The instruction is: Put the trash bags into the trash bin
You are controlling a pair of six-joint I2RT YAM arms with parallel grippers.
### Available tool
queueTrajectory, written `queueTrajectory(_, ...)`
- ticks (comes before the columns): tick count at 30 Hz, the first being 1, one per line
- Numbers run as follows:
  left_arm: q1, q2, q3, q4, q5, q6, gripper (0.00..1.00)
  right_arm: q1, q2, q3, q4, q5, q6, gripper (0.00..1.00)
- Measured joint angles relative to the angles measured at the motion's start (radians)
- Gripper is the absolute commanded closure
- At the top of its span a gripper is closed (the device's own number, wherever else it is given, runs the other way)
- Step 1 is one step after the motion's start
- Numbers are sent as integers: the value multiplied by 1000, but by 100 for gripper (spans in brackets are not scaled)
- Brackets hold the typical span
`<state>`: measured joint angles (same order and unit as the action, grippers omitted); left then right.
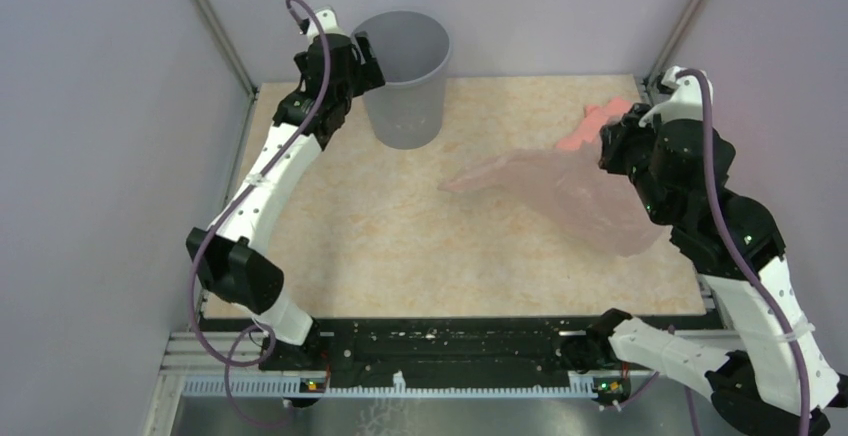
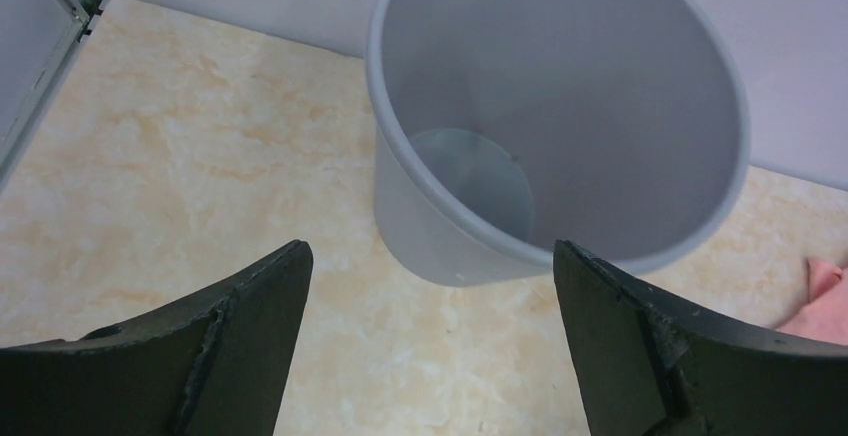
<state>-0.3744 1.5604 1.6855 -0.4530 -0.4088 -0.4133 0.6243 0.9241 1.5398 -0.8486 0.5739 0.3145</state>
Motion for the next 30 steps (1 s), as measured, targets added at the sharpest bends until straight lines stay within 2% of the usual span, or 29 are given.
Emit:
queueTrajectory(9, 57, 214, 146, 8, -21, 32, 10, 0, -21, 22, -42, -31, 1, 100)
queueTrajectory(17, 83, 378, 324, -22, -18, 78, 24, 0, -31, 54, -77, -57, 0, 100)
queueTrajectory(27, 84, 446, 391, -97, -12, 127, 42, 0, -32, 103, -102, -62, -9, 100)
queueTrajectory(30, 84, 449, 391, -111, 1, 132, 51, 0, -32, 106, -102, -63, -16, 100)
